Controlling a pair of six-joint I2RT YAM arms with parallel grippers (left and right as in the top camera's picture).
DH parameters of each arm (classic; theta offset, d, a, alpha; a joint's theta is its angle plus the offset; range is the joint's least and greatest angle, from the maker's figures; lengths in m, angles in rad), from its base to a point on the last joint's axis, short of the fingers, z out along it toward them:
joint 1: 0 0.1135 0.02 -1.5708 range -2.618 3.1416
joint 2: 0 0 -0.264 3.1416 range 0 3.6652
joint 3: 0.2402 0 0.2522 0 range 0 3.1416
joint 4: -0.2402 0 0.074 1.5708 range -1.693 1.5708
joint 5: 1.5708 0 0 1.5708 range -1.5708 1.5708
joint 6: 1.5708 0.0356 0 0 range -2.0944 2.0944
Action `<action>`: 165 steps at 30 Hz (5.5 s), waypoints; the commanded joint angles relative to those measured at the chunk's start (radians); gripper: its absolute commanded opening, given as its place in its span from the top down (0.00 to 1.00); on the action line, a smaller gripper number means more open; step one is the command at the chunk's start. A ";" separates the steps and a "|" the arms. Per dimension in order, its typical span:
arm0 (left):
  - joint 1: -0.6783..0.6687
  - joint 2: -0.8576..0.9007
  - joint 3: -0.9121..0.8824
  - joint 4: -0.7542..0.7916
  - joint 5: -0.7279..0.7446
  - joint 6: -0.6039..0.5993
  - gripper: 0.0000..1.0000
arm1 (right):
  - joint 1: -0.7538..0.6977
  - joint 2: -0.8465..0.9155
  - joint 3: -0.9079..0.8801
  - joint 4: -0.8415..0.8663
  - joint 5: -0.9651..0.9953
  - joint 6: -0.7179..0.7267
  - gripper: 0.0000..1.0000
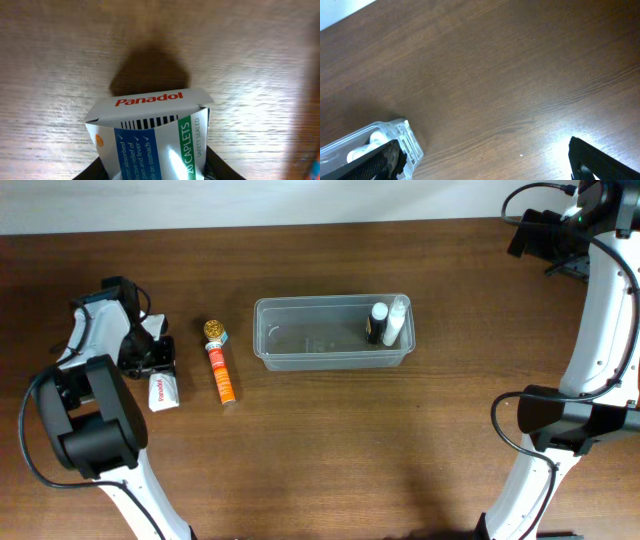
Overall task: Pack container
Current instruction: 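Carry the Panadol box into the container with the left gripper, then open the left gripper and raise it out of the container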
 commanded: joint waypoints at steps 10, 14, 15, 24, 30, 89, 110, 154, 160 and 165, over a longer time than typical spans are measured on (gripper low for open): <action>-0.080 0.012 0.407 -0.150 0.121 0.003 0.71 | 0.004 -0.011 0.010 -0.003 -0.001 0.008 0.02; -0.159 0.012 0.546 -0.174 0.118 0.024 0.71 | 0.004 -0.011 0.010 -0.003 -0.001 0.008 0.02; -0.185 0.012 0.580 -0.174 0.117 0.039 0.70 | 0.004 -0.011 0.010 -0.003 -0.001 0.008 0.02; -0.471 0.012 0.744 -0.162 0.111 0.290 0.66 | 0.004 -0.011 0.010 -0.003 -0.001 0.008 0.02; -0.665 0.014 0.736 -0.142 -0.007 0.483 0.66 | 0.004 -0.011 0.010 -0.003 -0.001 0.008 0.02; -0.763 0.313 0.707 -0.135 0.039 0.737 0.50 | 0.004 -0.011 0.010 -0.003 -0.001 0.008 0.02; -0.733 0.311 0.737 -0.256 -0.054 -0.080 0.76 | 0.004 -0.011 0.010 -0.003 -0.001 0.008 0.02; -0.446 0.010 0.738 -0.383 -0.109 -0.211 0.01 | 0.004 -0.011 0.010 -0.003 -0.001 0.008 0.02; -0.360 0.012 0.721 -0.402 -0.080 -0.212 0.01 | 0.004 -0.011 0.010 -0.003 -0.001 0.008 0.02; -0.314 0.014 0.686 -0.397 -0.029 -0.226 0.01 | 0.004 -0.011 0.010 -0.003 -0.001 0.008 0.02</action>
